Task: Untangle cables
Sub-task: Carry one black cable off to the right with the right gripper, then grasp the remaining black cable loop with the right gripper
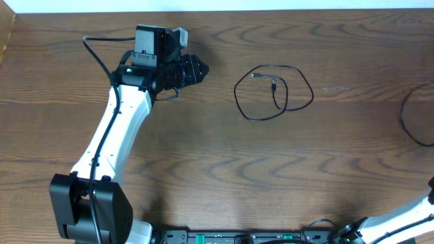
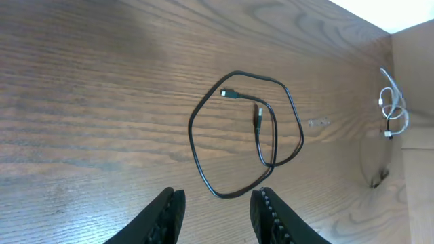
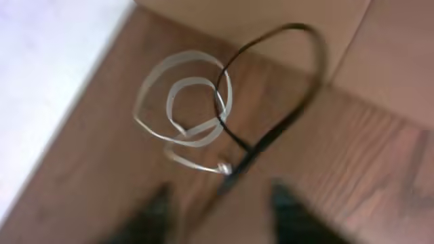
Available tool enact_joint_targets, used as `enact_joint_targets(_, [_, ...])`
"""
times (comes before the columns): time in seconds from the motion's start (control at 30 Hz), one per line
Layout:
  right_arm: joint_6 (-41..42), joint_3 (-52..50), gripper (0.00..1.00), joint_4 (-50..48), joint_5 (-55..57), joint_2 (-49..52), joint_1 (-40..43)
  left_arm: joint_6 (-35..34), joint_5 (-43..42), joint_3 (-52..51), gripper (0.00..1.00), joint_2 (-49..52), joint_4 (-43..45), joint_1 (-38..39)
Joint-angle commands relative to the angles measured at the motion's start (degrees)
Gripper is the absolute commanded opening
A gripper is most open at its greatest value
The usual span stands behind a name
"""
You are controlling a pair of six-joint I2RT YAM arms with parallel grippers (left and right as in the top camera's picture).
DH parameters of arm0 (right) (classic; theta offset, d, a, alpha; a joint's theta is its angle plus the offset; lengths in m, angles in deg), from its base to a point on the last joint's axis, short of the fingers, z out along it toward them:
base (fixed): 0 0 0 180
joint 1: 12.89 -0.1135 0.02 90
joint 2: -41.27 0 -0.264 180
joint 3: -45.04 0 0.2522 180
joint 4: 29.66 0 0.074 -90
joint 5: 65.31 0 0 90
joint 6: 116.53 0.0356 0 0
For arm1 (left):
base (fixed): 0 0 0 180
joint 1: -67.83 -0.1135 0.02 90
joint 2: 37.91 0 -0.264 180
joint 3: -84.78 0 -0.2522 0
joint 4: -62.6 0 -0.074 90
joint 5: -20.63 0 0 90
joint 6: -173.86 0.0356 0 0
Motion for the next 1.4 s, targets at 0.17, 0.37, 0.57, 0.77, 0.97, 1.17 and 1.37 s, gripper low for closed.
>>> enact_joint_targets(0.17, [-1.03, 0.94, 0.99, 3.52, -0.09, -0.81, -1.79, -0.5, 0.81, 0.2, 0.37, 0.33, 0.28, -0.2])
enact_joint_targets(0.37, [-6.25, 0.94, 0.99, 7.04, -11.37, -1.88, -8.37, -0.52, 2.27, 0.2, 0.37, 0.33, 0.24, -0.2])
enact_joint_targets(0.57, [-16.26, -1.29, 0.99, 9.68, -17.84, -1.4, -24.63, -0.57, 7.32, 0.2, 0.37, 0.33, 0.0, -0.2])
enact_joint_targets(0.77, [-18.58, -9.86, 0.88, 5.92, -12.22, -1.27, -41.05, -1.42, 10.86, 0.2, 0.37, 0.33, -0.76, -0.2])
enact_joint_targets(0.97, [-16.83, -20.5, 0.76, -1.05, -8.5, -1.07, -54.38, -11.02, 24.35, 0.2, 0.36, 0.33, -7.1, -1.57])
enact_joint_targets(1.17, [-16.59, -24.22, 0.76, -1.05, 3.04, 1.57, -64.02, -11.02, 24.33, 0.2, 0.36, 0.33, -7.56, -2.43])
enact_joint_targets(1.37, [-13.79, -24.22, 0.72, 2.36, 10.51, 6.51, -67.65, -11.02, 24.35, 0.2, 0.36, 0.33, -8.44, -2.43])
